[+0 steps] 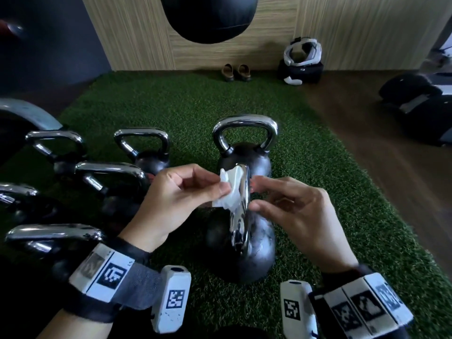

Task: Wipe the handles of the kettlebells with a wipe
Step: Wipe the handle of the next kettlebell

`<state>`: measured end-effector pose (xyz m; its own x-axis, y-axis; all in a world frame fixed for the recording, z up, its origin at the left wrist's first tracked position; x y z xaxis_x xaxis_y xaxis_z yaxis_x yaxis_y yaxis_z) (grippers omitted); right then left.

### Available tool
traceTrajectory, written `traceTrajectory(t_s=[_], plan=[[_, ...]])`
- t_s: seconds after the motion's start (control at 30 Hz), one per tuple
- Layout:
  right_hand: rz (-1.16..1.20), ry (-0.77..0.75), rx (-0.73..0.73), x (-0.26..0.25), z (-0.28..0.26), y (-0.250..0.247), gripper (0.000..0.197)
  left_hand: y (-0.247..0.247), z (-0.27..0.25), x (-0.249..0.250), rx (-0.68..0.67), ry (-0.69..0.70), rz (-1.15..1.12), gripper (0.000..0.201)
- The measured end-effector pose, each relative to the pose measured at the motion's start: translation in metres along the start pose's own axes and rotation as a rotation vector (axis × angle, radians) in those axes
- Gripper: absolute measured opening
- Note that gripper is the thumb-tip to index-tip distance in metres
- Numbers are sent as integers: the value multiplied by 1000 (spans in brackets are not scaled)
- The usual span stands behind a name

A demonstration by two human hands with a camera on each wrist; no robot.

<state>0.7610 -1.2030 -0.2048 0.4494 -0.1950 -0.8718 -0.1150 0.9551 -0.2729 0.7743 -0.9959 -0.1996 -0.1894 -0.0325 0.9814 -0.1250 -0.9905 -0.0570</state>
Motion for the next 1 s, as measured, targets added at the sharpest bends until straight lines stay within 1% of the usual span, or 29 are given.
traceTrajectory(t_s=[0.07, 0.13, 0.23, 0.27, 0.3, 0.33, 0.4, 0.43, 0.47, 0.5, 0.53, 0.57, 0.6, 0.63, 0.67, 0.7, 0.73, 0.8, 0.83, 0.9, 0.93, 1.0], plan=[[19, -50, -23, -16, 1, 7, 48, 10, 3, 9, -33, 26, 24, 17], [39, -66, 13, -22, 2, 8, 49, 22, 4, 14, -81, 13, 10, 17], [76, -55, 86, -17, 2, 1, 37, 37, 0, 20, -203, -8, 69, 21], [70, -45, 96, -14, 2, -2, 33, 37, -2, 20, -220, -14, 94, 23], [69, -33, 100, -11, 2, -4, 30, 33, -2, 18, -209, -21, 118, 25], [86, -18, 104, -8, 1, -8, 29, 25, -1, 12, -172, -31, 137, 24], [135, 32, 139, 3, 1, -19, 27, 3, 0, -10, -54, -51, 222, 17], [145, 58, 168, 11, 0, -25, 27, -6, -2, -26, -31, -76, 304, 26], [163, 85, 197, 19, -1, -30, 26, -10, -5, -47, -69, -114, 405, 43], [196, 112, 219, 29, -2, -34, 27, -7, -11, -70, -165, -168, 533, 62], [231, 142, 234, 39, -3, -35, 28, 1, -19, -90, -290, -203, 676, 81], [254, 170, 246, 48, -4, -35, 29, 12, -25, -109, -402, -198, 815, 102], [264, 195, 260, 56, -5, -35, 31, 23, -29, -121, -471, -153, 920, 118], [266, 215, 271, 64, -6, -34, 32, 37, -30, -126, -493, -84, 992, 128], [266, 231, 278, 70, -7, -33, 32, 52, -29, -127, -471, -4, 1020, 133], [258, 243, 283, 75, -7, -31, 33, 61, -28, -124, -406, 48, 983, 132], [247, 256, 279, 79, -7, -30, 35, 65, -25, -122, -315, 70, 876, 128], [256, 285, 242, 87, -7, -24, 42, 61, -23, -119, -136, 54, 697, 115], [277, 303, 221, 91, -6, -20, 47, 60, -24, -120, -81, 40, 672, 111], [294, 331, 192, 100, -4, -11, 53, 56, -27, -118, -1, 92, 672, 101], [270, 340, 196, 106, -4, -9, 52, 55, -27, -114, 27, 145, 679, 94], [165, 340, 224, 115, -1, -8, 45, 55, -26, -110, 37, 207, 679, 88]])
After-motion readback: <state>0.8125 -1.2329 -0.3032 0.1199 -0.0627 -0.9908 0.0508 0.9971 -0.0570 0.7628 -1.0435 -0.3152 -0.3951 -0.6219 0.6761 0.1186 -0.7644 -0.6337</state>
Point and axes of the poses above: each hand's wrist, its own z-axis towards the middle knuckle, its own y-axis out of the palm, x = y × z, the point moved 9 cm from there along z, towards the middle knuckle, and after that the axes turned 3 degrees about -x, right-handed, at the moved point
